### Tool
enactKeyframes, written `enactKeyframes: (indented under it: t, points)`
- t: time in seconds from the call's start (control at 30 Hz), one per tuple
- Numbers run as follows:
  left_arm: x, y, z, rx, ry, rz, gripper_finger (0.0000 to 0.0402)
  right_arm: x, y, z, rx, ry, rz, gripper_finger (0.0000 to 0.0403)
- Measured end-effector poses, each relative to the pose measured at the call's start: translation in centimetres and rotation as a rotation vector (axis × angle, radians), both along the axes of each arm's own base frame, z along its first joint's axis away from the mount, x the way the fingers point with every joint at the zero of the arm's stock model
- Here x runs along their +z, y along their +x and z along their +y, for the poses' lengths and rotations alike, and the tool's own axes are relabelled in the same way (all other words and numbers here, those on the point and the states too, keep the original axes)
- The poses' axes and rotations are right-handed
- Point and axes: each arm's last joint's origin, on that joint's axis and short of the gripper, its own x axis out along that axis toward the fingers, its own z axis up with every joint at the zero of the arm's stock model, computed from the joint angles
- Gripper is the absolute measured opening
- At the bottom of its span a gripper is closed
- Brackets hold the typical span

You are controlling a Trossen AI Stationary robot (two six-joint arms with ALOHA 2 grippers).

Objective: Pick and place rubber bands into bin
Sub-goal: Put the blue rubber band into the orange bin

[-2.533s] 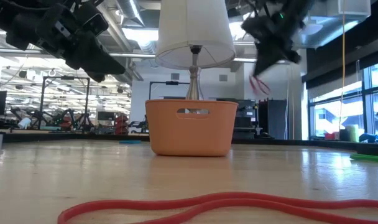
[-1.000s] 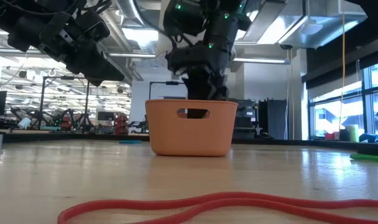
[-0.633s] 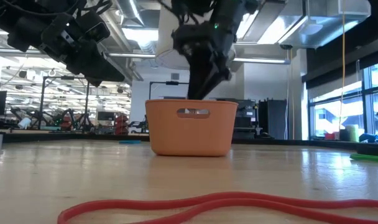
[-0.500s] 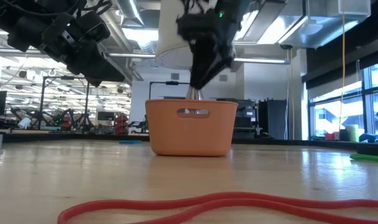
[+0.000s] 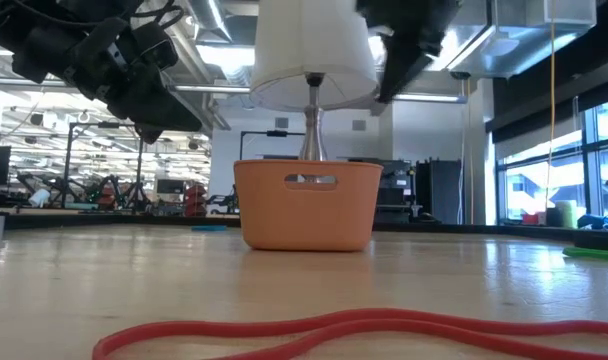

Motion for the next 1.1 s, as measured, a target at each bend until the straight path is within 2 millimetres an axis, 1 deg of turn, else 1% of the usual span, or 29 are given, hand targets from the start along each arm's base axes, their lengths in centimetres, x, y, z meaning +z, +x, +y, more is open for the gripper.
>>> enactKeyframes:
  t: [0.13,0.27,0.37,0.47,0.53,0.6,0.67,0.73,0.8,0.9,0.97,1.1]
  points:
    - [0.1,0.0,0.1,0.019,0.008,-0.006,0.0012,-2.6,-3.6,0.6,-0.049,0.041,-0.065,0.0122]
    - [0.0,0.0,0.2,0.045,0.033,-0.004,0.0012,-5.8,-7.5,1.2,-0.067,0.091,-0.138,0.0122]
    - [0.1,0.0,0.3,0.080,0.072,-0.003,0.0011,-8.1,-9.7,1.6,-0.071,0.151,-0.240,0.0122]
    - [0.2,0.0,0.5,0.146,0.084,-0.012,0.0016,-10.6,-11.2,1.9,-0.053,0.211,-0.361,0.0122]
    - [0.2,0.0,0.7,0.196,0.108,-0.003,0.0026,-12.2,-11.9,2.0,-0.031,0.248,-0.443,0.0122]
    - [0.5,0.0,1.0,0.249,0.146,0.032,0.0045,-13.6,-12.6,1.9,-0.011,0.277,-0.510,0.0122]
    - [1.0,0.2,1.4,0.304,0.171,0.070,0.0070,-14.6,-13.1,1.7,0.012,0.280,-0.537,0.0122]
    - [1.5,0.4,2.1,0.364,0.193,0.118,0.0100,-15.0,-13.5,1.6,0.035,0.291,-0.536,0.0122]
    - [2.2,0.9,2.8,0.428,0.211,0.149,0.0131,-15.0,-13.5,1.5,0.039,0.304,-0.538,0.0122]
    - [2.9,1.5,4.7,0.530,0.224,0.216,0.0165,-14.7,-13.1,1.4,0.063,0.309,-0.532,0.0122]
    - [2.9,2.0,6.2,0.580,0.212,0.289,0.0173,-14.3,-12.8,1.6,0.086,0.304,-0.541,0.0122]
    - [2.1,2.9,9.4,0.607,0.136,0.446,0.0172,-13.7,-12.4,1.8,0.114,0.294,-0.547,0.0122]
